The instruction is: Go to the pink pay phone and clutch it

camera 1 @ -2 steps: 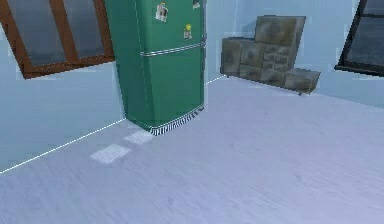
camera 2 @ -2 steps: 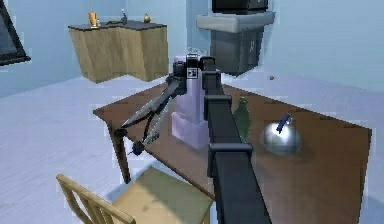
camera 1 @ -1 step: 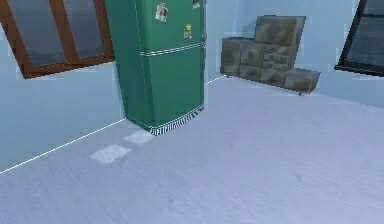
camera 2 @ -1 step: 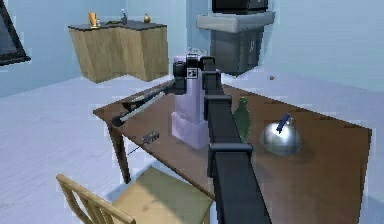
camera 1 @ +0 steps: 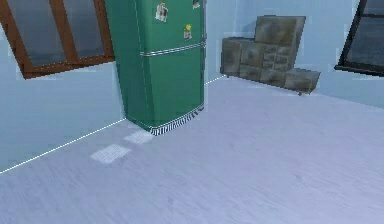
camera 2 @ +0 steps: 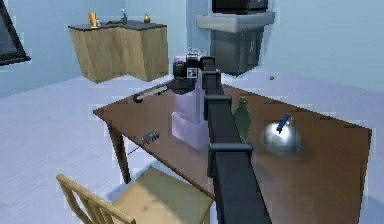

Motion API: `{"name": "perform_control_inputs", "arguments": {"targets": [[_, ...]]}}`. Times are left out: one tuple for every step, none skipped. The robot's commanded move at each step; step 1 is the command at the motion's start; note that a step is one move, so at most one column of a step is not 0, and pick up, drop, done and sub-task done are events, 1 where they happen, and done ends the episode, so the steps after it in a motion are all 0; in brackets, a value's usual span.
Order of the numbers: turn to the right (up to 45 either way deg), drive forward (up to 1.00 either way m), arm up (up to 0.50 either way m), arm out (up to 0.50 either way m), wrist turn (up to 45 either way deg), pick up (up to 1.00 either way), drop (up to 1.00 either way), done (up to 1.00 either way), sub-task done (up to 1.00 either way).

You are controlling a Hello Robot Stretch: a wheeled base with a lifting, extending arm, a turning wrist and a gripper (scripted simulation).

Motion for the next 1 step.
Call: {"name": "perform_control_inputs", "arguments": {"targets": [[0.0, 0.0, 0.0, 0.0, 45.0, 0.0, 0.0, 0.0, 0.0]]}}
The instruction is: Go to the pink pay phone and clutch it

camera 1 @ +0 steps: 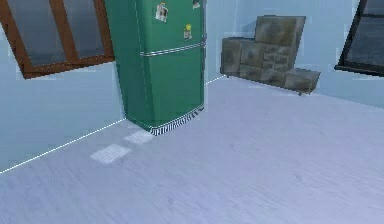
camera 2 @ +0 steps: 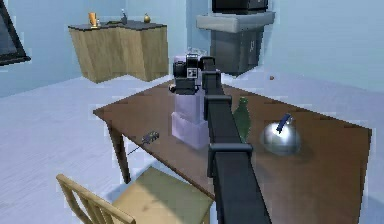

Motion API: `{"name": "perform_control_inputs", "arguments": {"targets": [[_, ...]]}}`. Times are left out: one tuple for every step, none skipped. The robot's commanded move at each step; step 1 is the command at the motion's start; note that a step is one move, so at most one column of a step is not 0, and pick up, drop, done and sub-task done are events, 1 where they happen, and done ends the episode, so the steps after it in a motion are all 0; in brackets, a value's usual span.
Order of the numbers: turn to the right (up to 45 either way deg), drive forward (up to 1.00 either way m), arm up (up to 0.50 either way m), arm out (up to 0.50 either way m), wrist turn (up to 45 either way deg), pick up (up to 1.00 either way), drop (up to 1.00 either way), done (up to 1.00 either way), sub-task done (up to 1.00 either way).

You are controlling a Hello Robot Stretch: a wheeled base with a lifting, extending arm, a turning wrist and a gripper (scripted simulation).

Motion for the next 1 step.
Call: {"name": "perform_control_inputs", "arguments": {"targets": [[0.0, 0.0, 0.0, 0.0, 18.0, 0.0, 0.0, 0.0, 0.0]]}}
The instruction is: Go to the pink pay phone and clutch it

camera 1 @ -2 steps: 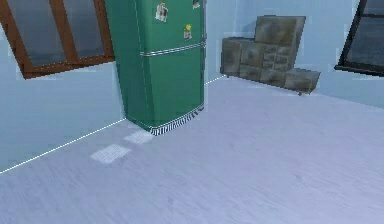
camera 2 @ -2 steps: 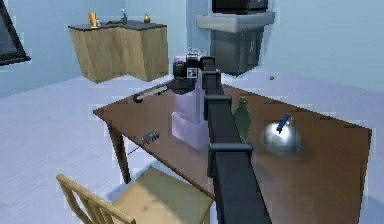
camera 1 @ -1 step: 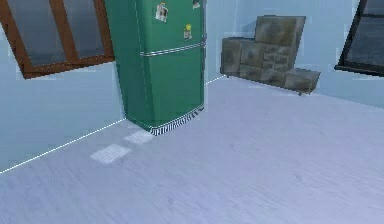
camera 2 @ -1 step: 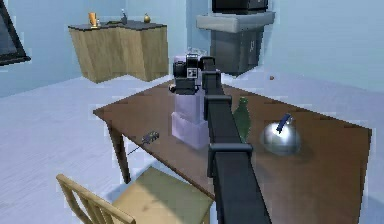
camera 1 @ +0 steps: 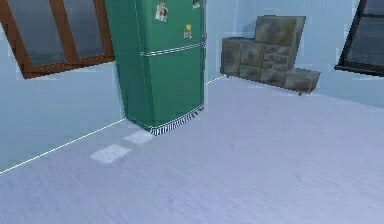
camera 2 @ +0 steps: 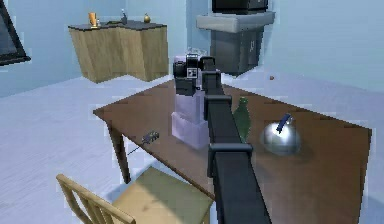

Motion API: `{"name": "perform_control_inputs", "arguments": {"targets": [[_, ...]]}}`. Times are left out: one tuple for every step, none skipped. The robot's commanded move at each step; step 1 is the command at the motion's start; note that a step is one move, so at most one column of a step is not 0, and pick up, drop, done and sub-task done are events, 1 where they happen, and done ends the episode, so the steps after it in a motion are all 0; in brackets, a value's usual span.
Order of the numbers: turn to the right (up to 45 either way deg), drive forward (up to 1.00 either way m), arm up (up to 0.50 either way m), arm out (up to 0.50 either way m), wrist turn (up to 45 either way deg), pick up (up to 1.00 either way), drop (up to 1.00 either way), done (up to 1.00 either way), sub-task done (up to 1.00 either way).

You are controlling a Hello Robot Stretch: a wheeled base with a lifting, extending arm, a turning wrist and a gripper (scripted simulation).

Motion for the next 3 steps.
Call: {"name": "perform_control_inputs", "arguments": {"targets": [[0.0, 0.0, 0.0, 0.0, 0.0, 1.0, 0.0, 0.0, 0.0], [0.0, 0.0, 0.04, 0.0, 0.0, 0.0, 0.0, 0.0, 0.0], [0.0, 0.0, 0.0, 0.0, 0.0, 0.0, 0.0, 1.0, 0.0]]}}
